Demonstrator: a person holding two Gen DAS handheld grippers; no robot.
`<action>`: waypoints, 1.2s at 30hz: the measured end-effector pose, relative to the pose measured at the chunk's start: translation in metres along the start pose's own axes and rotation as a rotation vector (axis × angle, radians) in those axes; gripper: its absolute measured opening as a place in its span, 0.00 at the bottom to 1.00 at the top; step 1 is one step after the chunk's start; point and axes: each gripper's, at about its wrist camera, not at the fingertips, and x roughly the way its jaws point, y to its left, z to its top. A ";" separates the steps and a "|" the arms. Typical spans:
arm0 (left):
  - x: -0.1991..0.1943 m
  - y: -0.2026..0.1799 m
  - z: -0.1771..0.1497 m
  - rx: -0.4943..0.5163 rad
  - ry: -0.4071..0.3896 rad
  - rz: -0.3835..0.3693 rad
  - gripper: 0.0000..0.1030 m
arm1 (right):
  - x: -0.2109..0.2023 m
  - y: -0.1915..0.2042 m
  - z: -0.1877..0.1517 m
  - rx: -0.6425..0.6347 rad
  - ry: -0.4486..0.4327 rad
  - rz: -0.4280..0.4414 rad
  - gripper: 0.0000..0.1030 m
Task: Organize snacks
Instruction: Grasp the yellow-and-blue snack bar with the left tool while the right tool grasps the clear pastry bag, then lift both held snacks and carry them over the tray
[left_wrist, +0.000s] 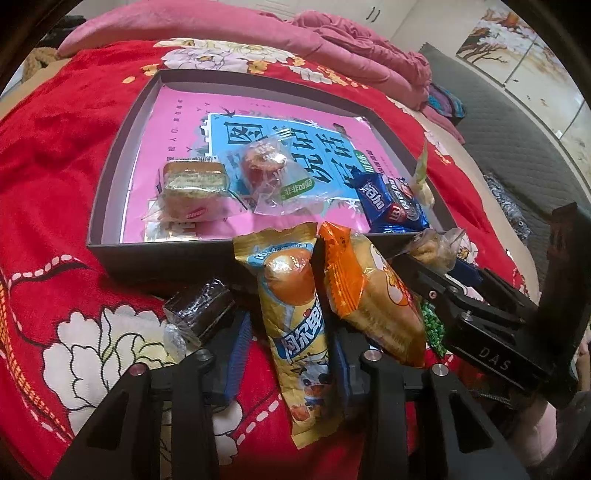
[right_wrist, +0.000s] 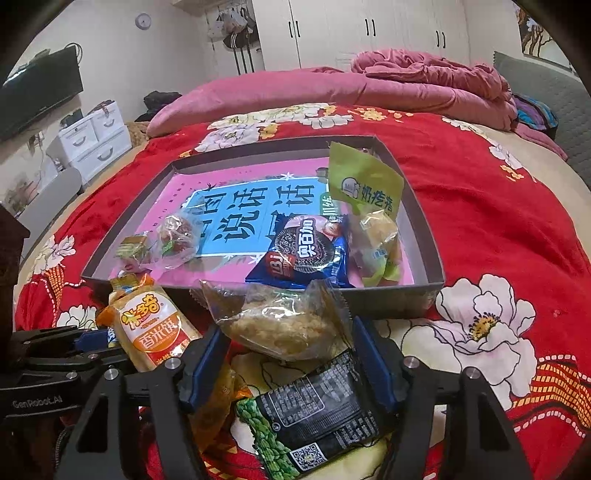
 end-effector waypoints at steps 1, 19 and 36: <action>0.000 0.000 0.000 0.000 0.000 0.000 0.32 | -0.001 0.000 0.000 -0.001 -0.003 0.004 0.64; -0.017 0.003 0.002 -0.004 -0.024 -0.034 0.19 | -0.025 -0.003 0.004 -0.001 -0.068 0.034 0.62; -0.044 0.011 0.005 -0.037 -0.091 -0.095 0.19 | -0.044 -0.004 0.007 0.011 -0.112 0.036 0.61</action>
